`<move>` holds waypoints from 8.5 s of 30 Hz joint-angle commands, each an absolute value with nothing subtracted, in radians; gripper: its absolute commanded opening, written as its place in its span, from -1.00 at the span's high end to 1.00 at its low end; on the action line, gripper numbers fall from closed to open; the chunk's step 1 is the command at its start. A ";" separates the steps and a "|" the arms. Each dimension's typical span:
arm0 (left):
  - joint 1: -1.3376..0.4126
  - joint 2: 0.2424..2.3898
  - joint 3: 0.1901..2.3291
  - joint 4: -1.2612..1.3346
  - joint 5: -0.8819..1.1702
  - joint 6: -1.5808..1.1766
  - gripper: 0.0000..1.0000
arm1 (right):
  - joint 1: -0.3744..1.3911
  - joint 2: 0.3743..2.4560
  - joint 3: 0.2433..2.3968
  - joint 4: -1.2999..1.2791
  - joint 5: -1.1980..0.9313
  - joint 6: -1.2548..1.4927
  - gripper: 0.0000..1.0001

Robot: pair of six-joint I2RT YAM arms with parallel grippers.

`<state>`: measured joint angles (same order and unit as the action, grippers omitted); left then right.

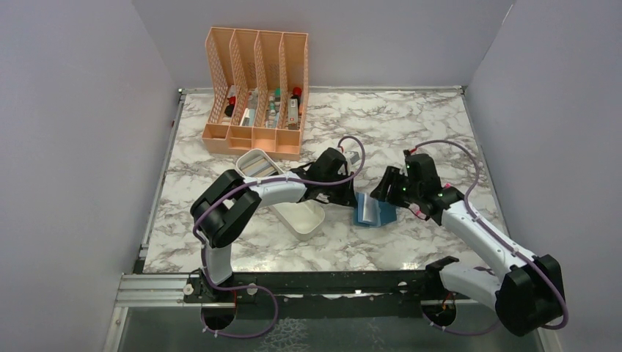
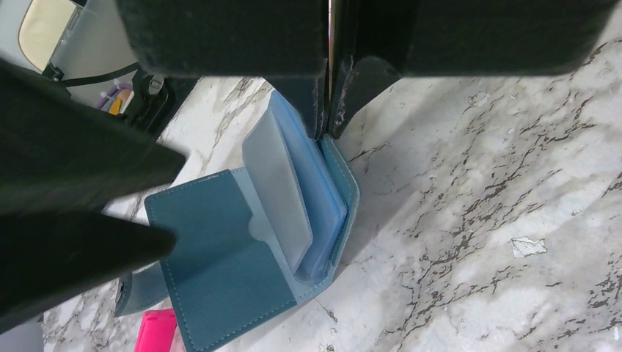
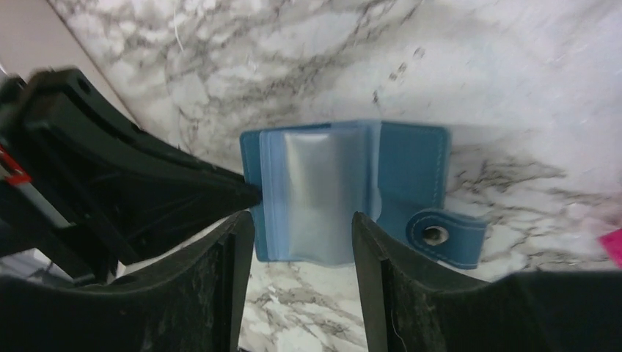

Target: Put the credit cards into the card holder

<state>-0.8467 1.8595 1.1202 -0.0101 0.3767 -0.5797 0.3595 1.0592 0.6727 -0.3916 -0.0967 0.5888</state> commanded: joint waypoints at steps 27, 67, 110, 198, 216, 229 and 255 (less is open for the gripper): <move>-0.851 1.810 1.095 -0.017 0.376 -0.579 1.00 | 0.442 1.213 0.476 -0.171 -0.147 0.635 -0.21; -0.852 1.825 1.137 -0.099 0.320 -0.520 1.00 | 0.442 1.319 0.677 -0.523 0.323 0.694 -0.10; -0.870 1.769 1.285 -0.166 0.244 -0.571 0.25 | 0.451 1.318 0.656 -0.448 0.229 0.610 0.94; -0.890 1.998 1.273 -0.097 0.256 -0.527 0.74 | 0.488 1.347 0.675 -0.278 0.203 0.674 0.98; -0.862 1.925 1.172 -0.154 0.131 -0.530 0.73 | 0.486 1.204 0.410 -0.226 0.131 0.823 0.98; -0.835 2.011 1.261 -0.138 0.131 -0.452 0.76 | 0.485 1.222 0.501 -0.186 0.065 0.747 0.98; -0.828 1.955 1.225 -0.085 0.196 -0.487 0.73 | 0.377 1.398 0.572 -0.164 0.091 0.627 0.98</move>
